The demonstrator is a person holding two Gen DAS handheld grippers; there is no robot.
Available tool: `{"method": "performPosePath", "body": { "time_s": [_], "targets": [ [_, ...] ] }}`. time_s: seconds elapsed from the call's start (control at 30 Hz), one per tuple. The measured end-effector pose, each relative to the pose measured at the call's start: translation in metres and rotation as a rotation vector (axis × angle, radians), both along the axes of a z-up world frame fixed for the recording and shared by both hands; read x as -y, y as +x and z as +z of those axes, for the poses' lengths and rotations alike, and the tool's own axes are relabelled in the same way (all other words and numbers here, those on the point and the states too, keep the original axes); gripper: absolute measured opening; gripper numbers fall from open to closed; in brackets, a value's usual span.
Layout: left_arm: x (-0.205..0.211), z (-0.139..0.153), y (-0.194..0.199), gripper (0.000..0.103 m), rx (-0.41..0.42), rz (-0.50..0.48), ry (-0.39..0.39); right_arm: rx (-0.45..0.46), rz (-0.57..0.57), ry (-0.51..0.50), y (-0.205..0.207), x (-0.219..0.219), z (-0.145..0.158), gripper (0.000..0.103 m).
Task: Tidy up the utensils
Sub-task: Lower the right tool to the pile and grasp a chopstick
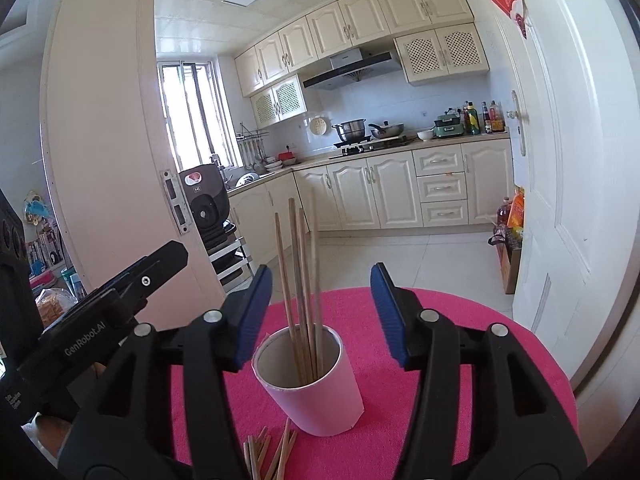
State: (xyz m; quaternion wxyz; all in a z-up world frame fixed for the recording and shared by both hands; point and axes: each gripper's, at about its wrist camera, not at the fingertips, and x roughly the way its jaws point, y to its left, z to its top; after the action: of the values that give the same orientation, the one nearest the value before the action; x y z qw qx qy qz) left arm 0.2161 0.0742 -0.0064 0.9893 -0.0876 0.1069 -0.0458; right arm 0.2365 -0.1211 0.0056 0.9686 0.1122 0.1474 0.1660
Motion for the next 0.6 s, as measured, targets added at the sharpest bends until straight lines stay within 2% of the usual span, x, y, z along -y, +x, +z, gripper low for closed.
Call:
{"method": "performPosePath", "body": {
  "time_s": [0.33, 0.47, 0.6],
  "targets": [
    [0.003, 0.009, -0.038, 0.065, -0.043, 0.001, 0.044, -0.030, -0.007, -0.009, -0.038, 0.013, 0.000, 0.051],
    [0.008, 0.005, -0.049, 0.065, -0.132, -0.032, 0.055, -0.075, 0.014, -0.039, -0.052, 0.014, -0.003, 0.053],
    [0.013, -0.011, -0.060, 0.065, -0.257, -0.075, 0.069, -0.147, 0.043, -0.086, -0.064, 0.011, -0.014, 0.055]
  ]
}}
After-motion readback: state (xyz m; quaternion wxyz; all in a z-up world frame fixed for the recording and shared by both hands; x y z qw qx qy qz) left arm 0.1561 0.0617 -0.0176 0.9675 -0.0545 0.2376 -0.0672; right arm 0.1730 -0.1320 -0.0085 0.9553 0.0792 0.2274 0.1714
